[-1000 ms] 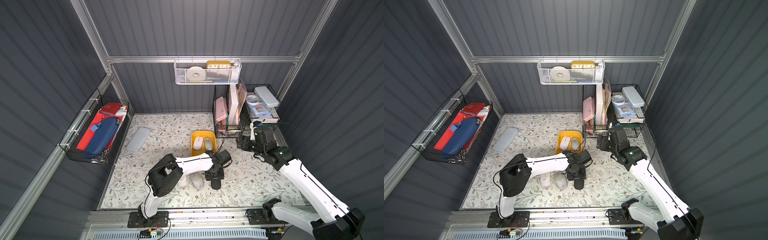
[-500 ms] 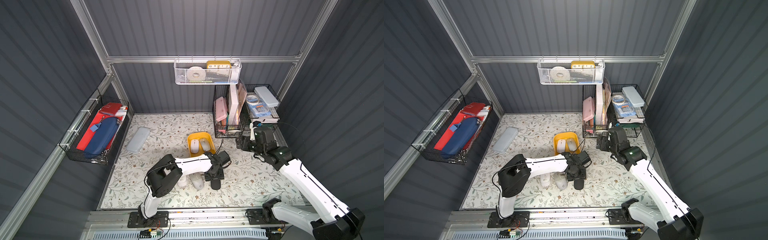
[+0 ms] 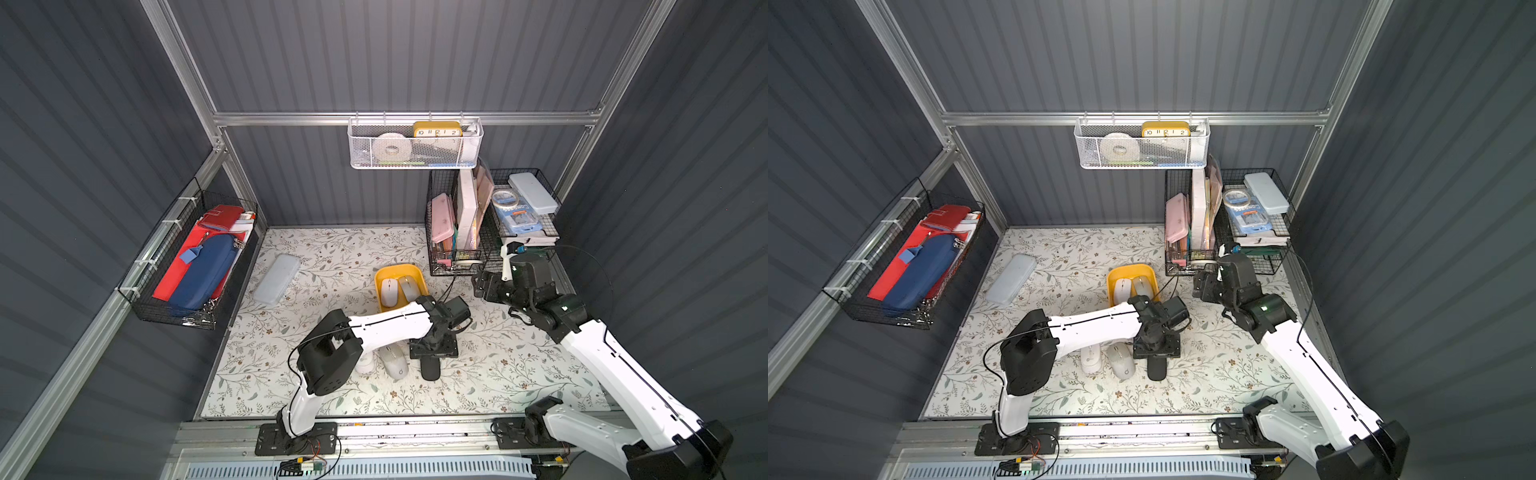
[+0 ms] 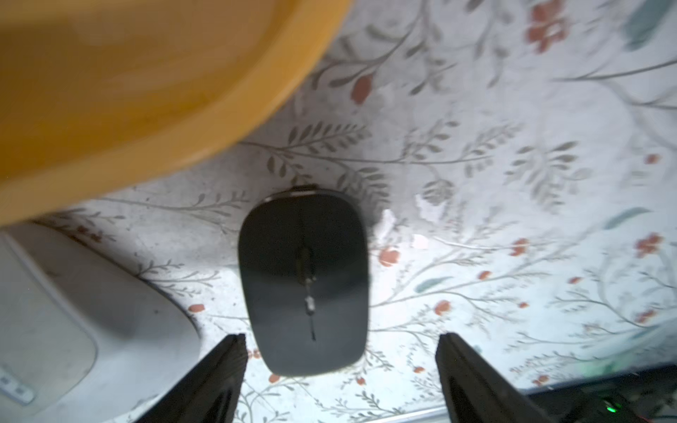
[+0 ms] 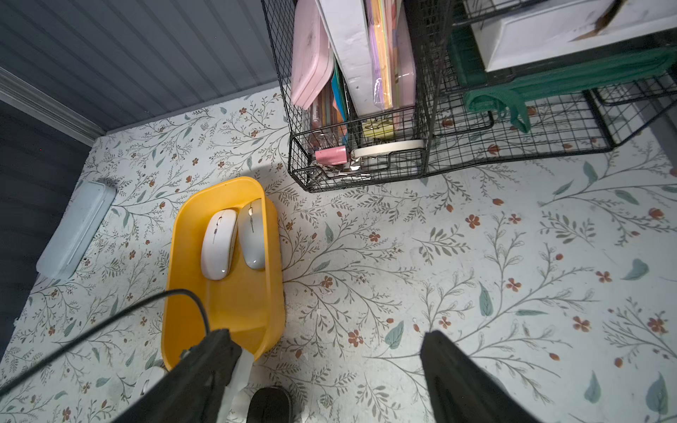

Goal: Take out the mouse from the storage box
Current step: Place the mouse at the center of the board, then pick up the mouse from the storage box.

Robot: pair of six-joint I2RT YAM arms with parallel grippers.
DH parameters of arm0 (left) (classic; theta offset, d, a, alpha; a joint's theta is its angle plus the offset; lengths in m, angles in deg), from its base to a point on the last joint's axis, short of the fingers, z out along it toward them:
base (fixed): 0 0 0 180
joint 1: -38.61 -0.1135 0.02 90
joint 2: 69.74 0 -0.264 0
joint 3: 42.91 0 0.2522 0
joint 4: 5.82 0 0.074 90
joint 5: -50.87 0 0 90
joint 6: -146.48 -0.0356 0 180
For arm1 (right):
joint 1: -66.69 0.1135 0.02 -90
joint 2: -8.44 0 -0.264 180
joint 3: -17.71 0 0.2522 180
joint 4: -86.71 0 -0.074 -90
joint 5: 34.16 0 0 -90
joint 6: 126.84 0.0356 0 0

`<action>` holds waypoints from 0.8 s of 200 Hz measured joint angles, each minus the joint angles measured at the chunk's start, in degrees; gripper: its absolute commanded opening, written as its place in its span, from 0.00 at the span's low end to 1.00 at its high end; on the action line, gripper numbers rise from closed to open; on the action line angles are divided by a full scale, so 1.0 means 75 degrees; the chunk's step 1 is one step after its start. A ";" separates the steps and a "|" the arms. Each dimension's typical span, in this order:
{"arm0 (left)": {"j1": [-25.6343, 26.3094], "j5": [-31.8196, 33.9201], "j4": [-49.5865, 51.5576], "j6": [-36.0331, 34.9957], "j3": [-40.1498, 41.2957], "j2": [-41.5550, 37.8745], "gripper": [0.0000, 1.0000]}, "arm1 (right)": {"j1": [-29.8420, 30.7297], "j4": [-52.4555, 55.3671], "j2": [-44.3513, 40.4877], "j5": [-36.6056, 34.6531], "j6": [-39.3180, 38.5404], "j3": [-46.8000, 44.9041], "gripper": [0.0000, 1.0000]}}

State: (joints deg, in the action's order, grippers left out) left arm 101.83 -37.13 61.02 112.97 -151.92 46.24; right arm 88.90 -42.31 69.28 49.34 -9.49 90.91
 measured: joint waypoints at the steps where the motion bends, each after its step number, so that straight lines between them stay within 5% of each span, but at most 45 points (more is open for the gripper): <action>1: 0.0003 0.0012 0.0017 0.0003 -0.0041 -0.0003 0.87 | 0.0000 0.0000 0.0000 -0.0003 0.0000 0.0000 0.86; 40: -0.0210 0.0699 0.0790 -0.0146 -0.2119 -0.0391 0.90 | -0.0006 0.0000 -0.0006 -0.0015 -0.0017 -0.0015 0.86; 74: -0.1705 0.0976 0.0912 -0.0970 -0.2468 -0.0676 0.90 | -0.0006 0.0003 -0.0006 -0.0023 -0.0023 -0.0015 0.86; 112: -0.3212 0.1134 0.0903 -0.1897 -0.2503 0.0283 0.90 | -0.0017 0.0000 0.0009 -0.0087 -0.0052 -0.0015 0.86; 160: -0.3520 0.1072 0.0901 -0.2579 -0.2836 0.1638 0.90 | -0.0085 -0.0035 0.0210 -0.0102 -0.0105 -0.0015 0.86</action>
State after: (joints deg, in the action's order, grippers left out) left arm 75.42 -29.09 67.78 93.63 -173.18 58.52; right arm 88.27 -42.58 70.85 48.57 -10.27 90.80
